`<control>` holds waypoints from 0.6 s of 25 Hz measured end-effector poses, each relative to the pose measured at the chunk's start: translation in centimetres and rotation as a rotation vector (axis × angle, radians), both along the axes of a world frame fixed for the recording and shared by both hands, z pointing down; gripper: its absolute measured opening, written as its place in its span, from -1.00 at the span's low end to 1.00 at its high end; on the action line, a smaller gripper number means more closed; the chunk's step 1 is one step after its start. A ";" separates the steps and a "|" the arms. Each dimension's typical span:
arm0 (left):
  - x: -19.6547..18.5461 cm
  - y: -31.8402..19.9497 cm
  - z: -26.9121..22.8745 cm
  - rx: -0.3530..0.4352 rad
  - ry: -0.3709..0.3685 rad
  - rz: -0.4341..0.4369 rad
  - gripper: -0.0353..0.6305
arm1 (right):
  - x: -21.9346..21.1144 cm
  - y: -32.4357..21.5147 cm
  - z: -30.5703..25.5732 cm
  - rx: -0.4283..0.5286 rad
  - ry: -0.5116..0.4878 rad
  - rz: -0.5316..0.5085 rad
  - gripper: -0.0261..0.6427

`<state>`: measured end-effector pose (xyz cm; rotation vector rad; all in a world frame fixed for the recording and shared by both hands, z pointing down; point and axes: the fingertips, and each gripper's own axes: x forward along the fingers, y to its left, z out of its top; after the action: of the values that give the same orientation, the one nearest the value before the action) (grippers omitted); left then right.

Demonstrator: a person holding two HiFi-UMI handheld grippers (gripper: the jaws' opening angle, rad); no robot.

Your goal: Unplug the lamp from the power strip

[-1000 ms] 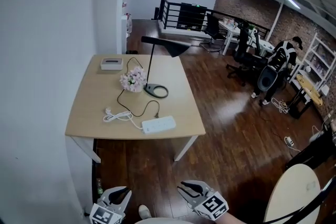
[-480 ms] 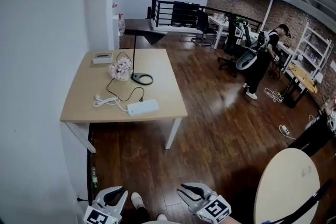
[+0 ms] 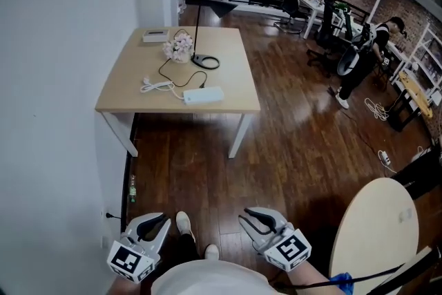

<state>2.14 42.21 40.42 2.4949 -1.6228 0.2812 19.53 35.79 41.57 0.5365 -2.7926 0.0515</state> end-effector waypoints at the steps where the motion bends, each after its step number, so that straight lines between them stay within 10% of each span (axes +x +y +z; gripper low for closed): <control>1: 0.0 0.3 0.1 -0.009 -0.001 -0.006 -0.77 | -0.1 0.3 0.2 -0.007 0.000 -0.007 -0.69; 15: 2.3 0.2 0.7 -0.050 0.008 0.038 -0.77 | 0.5 0.9 0.4 -0.020 0.004 -0.023 -0.69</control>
<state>4.49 42.43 41.12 2.4891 -1.5470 0.3121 20.02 36.70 41.96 0.4988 -2.7908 0.0725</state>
